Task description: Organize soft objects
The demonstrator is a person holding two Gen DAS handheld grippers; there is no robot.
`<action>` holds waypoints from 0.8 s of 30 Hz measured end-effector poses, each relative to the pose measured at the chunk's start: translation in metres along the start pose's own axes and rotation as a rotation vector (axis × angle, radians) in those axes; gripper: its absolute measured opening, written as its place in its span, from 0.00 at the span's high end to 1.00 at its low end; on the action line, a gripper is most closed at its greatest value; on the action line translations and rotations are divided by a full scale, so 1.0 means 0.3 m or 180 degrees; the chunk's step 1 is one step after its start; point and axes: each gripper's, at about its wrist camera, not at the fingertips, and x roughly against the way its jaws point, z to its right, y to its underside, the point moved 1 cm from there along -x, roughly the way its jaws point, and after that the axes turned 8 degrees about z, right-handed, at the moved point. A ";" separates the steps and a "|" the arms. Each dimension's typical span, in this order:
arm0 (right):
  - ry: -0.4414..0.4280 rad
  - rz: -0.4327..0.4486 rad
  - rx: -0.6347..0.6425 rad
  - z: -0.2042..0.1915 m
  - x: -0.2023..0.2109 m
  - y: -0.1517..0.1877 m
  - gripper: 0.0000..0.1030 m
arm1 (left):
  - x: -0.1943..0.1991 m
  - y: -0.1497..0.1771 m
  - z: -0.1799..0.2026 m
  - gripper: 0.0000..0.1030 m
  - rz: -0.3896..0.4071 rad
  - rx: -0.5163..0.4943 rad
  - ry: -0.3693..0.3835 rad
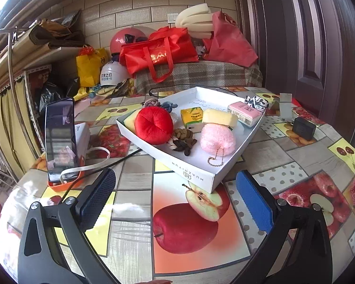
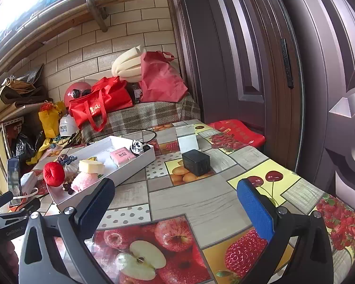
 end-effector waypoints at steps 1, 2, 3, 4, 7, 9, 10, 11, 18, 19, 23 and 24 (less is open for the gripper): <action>-0.0002 0.0017 -0.0003 0.001 0.004 -0.001 0.00 | 0.003 -0.001 -0.001 0.00 0.0011 0.0015 0.0018; 0.0000 0.0035 -0.0006 0.001 0.009 -0.001 0.00 | 0.007 -0.002 0.000 0.00 0.0027 0.0013 0.0022; 0.0004 0.0050 -0.0006 0.001 0.014 -0.002 0.00 | 0.010 -0.002 0.002 0.00 0.0042 0.0000 0.0020; 0.0009 0.0061 -0.0001 0.000 0.014 -0.004 0.00 | 0.011 -0.002 0.004 0.00 0.0049 -0.0012 0.0017; 0.0019 0.0081 0.0030 -0.007 0.017 -0.006 0.00 | 0.014 -0.003 0.004 0.00 0.0057 -0.0007 0.0024; 0.0027 0.0102 0.0061 -0.013 0.024 -0.005 0.00 | 0.017 -0.005 0.003 0.00 0.0065 0.0008 0.0029; 0.0030 0.0112 0.0077 -0.017 0.023 -0.007 0.00 | 0.018 -0.005 0.003 0.00 0.0069 0.0012 0.0031; 0.0035 0.0123 0.0093 -0.020 0.024 -0.007 0.00 | 0.019 -0.007 0.003 0.00 0.0076 0.0011 0.0032; 0.0053 0.0099 0.0119 -0.025 0.020 -0.008 0.00 | 0.060 -0.079 0.024 0.00 0.0243 -0.0071 -0.0030; 0.0053 0.0099 0.0111 -0.025 0.021 -0.009 0.00 | 0.067 -0.092 0.028 0.00 0.0255 -0.0077 -0.0031; 0.0042 0.0127 0.0073 -0.020 0.022 -0.011 0.00 | 0.067 -0.126 0.041 0.00 0.0167 -0.0065 0.0024; 0.0041 0.0126 0.0060 -0.017 0.022 -0.011 0.00 | 0.065 -0.128 0.045 0.00 0.0143 -0.0075 0.0023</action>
